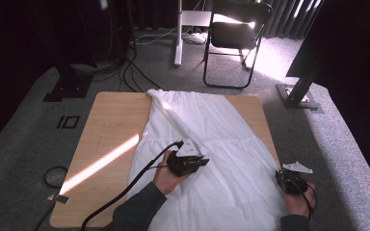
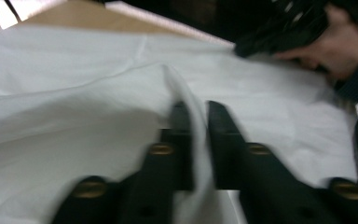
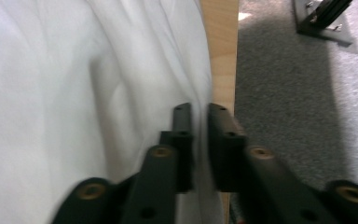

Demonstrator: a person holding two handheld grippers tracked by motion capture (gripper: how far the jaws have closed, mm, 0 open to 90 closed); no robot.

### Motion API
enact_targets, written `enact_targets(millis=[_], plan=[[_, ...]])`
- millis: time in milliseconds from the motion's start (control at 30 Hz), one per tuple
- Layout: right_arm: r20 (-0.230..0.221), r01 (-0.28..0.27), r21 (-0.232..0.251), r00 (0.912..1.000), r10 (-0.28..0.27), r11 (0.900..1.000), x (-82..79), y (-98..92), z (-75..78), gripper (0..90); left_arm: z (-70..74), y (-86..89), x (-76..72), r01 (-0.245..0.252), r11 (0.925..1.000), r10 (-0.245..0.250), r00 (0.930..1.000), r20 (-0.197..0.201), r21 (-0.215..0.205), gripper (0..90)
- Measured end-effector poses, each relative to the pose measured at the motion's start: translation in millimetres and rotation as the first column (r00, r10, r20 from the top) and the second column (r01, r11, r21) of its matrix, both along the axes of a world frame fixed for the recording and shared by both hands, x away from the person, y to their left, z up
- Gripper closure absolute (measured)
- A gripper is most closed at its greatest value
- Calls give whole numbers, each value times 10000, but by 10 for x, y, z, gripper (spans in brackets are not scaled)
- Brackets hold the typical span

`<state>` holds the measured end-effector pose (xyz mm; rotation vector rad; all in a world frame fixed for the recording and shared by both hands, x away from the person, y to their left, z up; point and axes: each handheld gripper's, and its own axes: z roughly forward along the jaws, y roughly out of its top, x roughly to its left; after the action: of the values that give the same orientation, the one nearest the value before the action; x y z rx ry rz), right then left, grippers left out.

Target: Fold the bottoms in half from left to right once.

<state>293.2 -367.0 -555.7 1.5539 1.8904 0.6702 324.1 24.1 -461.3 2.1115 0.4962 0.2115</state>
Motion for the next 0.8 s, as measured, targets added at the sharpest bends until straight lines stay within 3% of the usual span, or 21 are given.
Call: enact_targets(millis=[67,200,300,367,433,500,567,600,733,800], plan=[[259,-36,-359,9997,46,9993,-18,106,91,604,-29,22,-5,-162,9993,151,9994,309,352,622],[929,-753,-407,9925,788,9963,-32,391,337,537,105,232,-47,-747,9959,696,9930,952,509,524],[1270,-1654,-24,9782,1643,9862,1,653,496,531,179,450,-64,-1518,9848,1395,9807,1372,839,495],[1407,-2349,248,9632,2292,9717,40,840,570,532,179,620,-81,-2117,9736,1944,9652,1751,857,489],[1435,-2945,569,9480,2841,9540,100,1020,621,532,144,831,-72,-2637,9627,2514,9546,1601,605,490],[1396,-3439,827,9333,3308,9354,170,1192,654,530,71,1042,-49,-3335,9412,3233,9353,1437,539,490],[1348,-3820,975,9200,3681,9190,243,1358,673,516,-22,1227,-36,-3993,9137,3868,9115,1399,753,488],[1305,-3956,995,9148,3822,9130,279,1441,678,501,-70,1312,-32,-4216,9023,4091,9032,1301,897,483],[1173,-4228,1028,9040,4111,9004,396,1693,662,447,-283,1561,-42,-5028,8482,4822,8632,1497,1669,449],[1007,-4258,1135,9038,4159,8977,455,1766,626,421,-383,1667,-21,-5285,8280,5123,8488,1306,1874,426]])
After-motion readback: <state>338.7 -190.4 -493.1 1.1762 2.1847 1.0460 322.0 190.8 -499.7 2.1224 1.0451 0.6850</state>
